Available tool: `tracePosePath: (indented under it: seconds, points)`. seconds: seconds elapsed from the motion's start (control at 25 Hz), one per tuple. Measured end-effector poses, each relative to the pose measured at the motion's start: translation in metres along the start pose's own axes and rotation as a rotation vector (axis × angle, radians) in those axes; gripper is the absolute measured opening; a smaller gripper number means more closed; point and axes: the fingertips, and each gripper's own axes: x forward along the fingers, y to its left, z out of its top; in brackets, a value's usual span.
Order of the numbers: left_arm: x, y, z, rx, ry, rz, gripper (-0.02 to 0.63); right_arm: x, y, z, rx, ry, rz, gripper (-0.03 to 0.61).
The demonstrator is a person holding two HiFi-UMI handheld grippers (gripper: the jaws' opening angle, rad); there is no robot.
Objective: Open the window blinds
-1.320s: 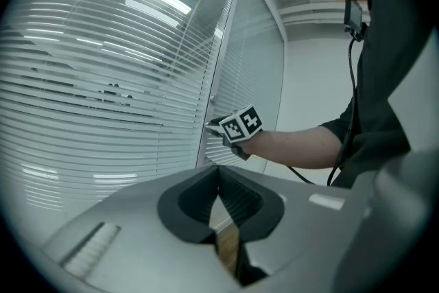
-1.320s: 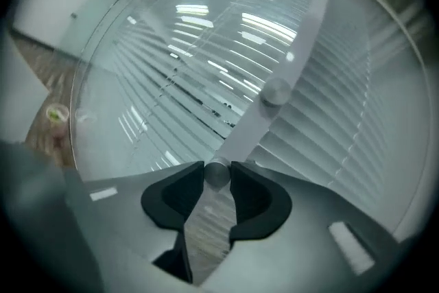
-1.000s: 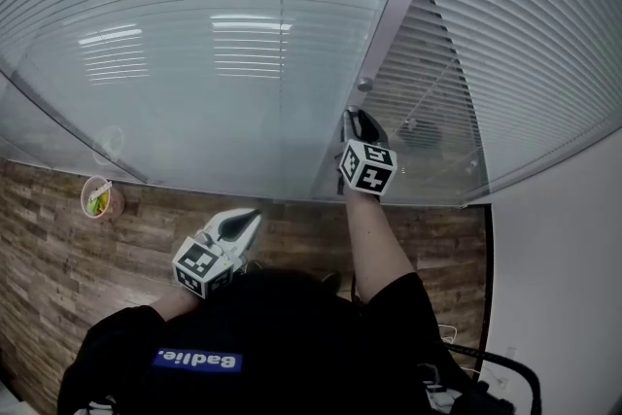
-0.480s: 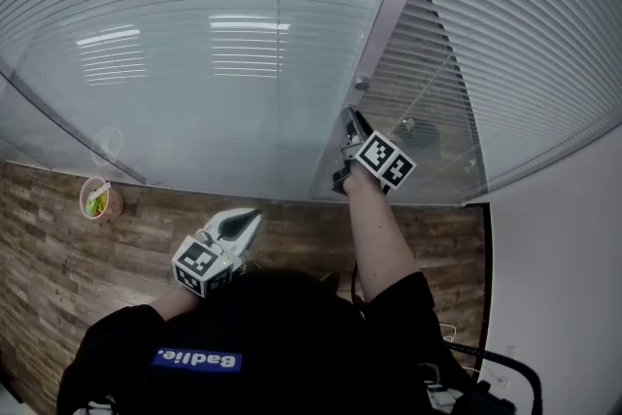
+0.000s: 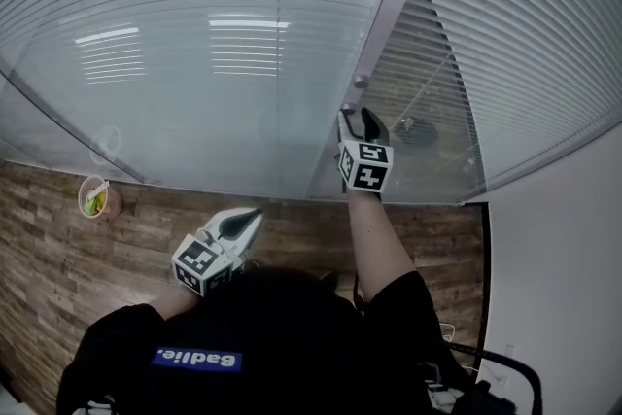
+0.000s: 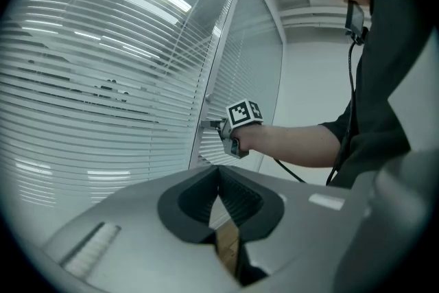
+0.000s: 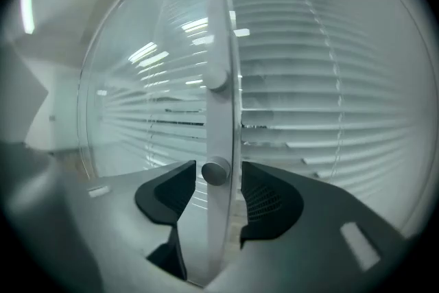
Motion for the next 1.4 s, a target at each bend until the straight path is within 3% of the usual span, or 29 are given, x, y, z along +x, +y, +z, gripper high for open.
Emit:
tracePosePath:
  seconds: [0.12, 0.28, 0.4, 0.52, 0.64, 0.88, 1.0, 1.12, 1.4]
  points:
    - [0.0, 0.0, -0.001, 0.0, -0.001, 0.003, -0.001, 0.0, 0.011, -0.001, -0.349, 0.045, -0.064, 0.199]
    - [-0.002, 0.0, -0.001, -0.002, -0.004, 0.009, -0.001, 0.002, 0.017, -0.007, -0.665, 0.106, -0.152, 0.138]
    - [-0.003, 0.001, -0.002, -0.004, -0.002, 0.014, 0.0, 0.005, 0.018, -0.01, -0.837, 0.128, -0.208, 0.127]
    - [-0.005, 0.002, -0.002, -0.007, 0.0, 0.018, -0.001, 0.005, 0.016, -0.01, -0.906, 0.132, -0.249, 0.111]
    - [-0.006, 0.004, -0.002, -0.007, 0.001, 0.024, -0.001, 0.005, 0.014, -0.008, -0.798, 0.109, -0.239, 0.124]
    - [-0.007, 0.005, -0.002, -0.007, 0.001, 0.03, -0.002, 0.003, 0.008, -0.004, -0.232, 0.028, -0.104, 0.124]
    - [-0.007, 0.005, -0.002, -0.007, 0.002, 0.026, -0.001, 0.003, 0.003, -0.003, -0.033, 0.003, -0.053, 0.124]
    - [-0.007, 0.003, -0.002, -0.007, 0.003, 0.022, -0.001, 0.002, 0.002, -0.003, 0.076, 0.002, -0.026, 0.124]
    - [-0.007, 0.003, -0.003, -0.012, 0.002, 0.018, -0.001, 0.002, 0.0, -0.004, 0.21, 0.002, 0.007, 0.123]
